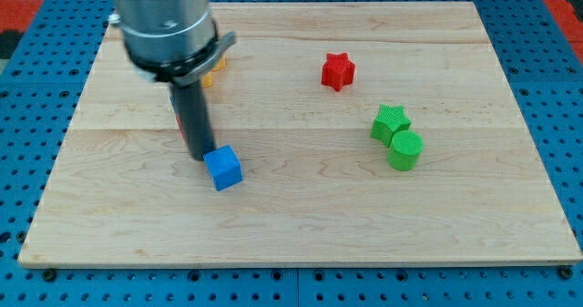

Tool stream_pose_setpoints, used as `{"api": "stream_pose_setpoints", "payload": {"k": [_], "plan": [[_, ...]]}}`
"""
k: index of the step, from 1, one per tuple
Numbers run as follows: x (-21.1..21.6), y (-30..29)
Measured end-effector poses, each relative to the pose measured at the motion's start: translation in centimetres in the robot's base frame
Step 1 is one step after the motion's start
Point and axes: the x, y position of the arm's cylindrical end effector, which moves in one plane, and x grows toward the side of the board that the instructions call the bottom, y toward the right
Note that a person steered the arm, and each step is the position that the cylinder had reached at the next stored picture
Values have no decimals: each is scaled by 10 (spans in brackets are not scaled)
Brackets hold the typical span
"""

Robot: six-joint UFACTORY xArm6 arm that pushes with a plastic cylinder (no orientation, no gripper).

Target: Move the red circle to the center of the board

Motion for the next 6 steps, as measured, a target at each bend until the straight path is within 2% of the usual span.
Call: {"api": "stream_pose_setpoints", "payload": {"k": [1, 2, 3, 4, 5, 6], "plan": [[-6, -50], [-36, -34], [-59, 32], [-60, 88], [-55, 95], [-77, 95]]}}
